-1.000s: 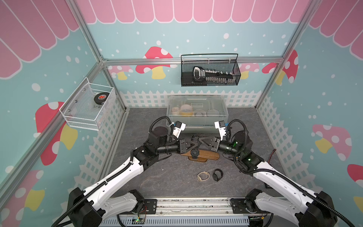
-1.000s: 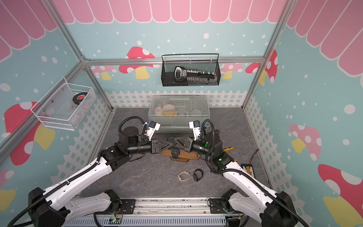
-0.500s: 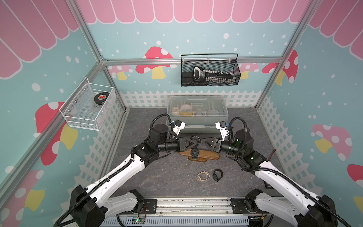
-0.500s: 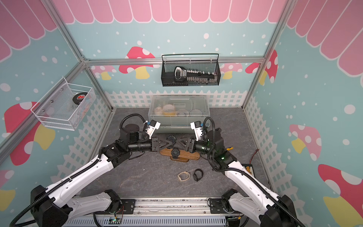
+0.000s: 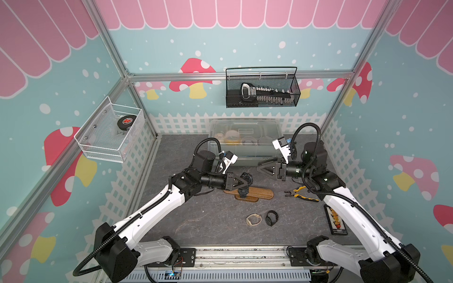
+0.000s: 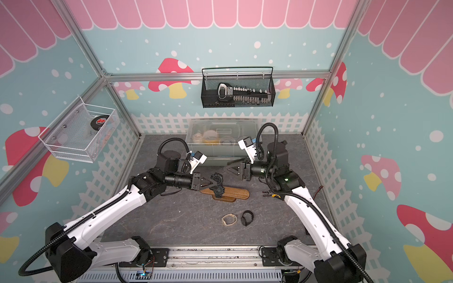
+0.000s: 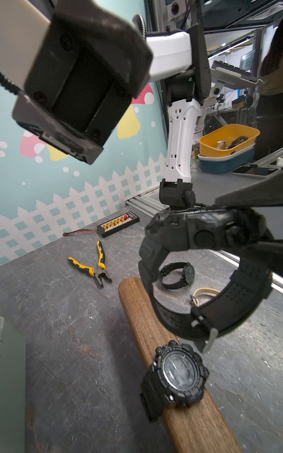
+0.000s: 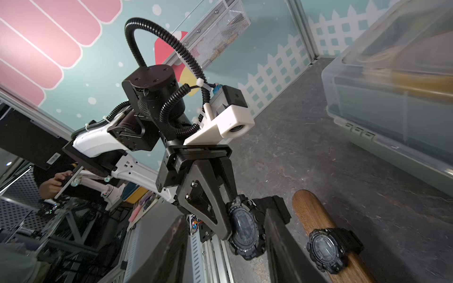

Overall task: Place watch on stand
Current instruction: Pick up the watch at the center of the board.

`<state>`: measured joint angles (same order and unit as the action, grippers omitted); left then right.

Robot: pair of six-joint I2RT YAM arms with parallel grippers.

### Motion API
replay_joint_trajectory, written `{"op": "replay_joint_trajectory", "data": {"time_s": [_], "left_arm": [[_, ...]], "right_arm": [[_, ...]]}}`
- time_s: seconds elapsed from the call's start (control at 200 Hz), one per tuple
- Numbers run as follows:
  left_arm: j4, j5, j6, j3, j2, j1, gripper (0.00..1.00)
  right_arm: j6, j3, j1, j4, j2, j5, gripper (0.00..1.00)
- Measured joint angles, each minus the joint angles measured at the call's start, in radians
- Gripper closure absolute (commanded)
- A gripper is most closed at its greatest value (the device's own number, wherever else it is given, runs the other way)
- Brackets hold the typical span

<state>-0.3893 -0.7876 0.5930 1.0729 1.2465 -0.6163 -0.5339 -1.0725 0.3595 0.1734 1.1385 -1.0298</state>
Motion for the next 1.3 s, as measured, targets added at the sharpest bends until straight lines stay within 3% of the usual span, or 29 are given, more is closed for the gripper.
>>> {"op": "replay_joint_trajectory", "data": {"time_s": [0.226,0.627,0.987,1.303], "left_arm": [[-0.03,-0.024,-0.025,0.017,0.001,0.0,1.0],[-0.046,-0.049,-0.045,0.036,0.003,0.0,1.0],[-0.048,-0.068,-0.048,0.043,0.01,0.0,1.0],[-0.076,-0.096,-0.058,0.047,0.011,0.0,1.0]], "right_arm": [[0.078,-0.018,0.0,0.09,0.023,-0.037,0.54],[0.097,-0.018,0.003,0.101,0.057,-0.008,0.58],[0.125,-0.036,0.093,0.103,0.127,0.007,0.57],[0.186,-0.058,0.099,0.126,0.181,-0.044,0.58]]}}
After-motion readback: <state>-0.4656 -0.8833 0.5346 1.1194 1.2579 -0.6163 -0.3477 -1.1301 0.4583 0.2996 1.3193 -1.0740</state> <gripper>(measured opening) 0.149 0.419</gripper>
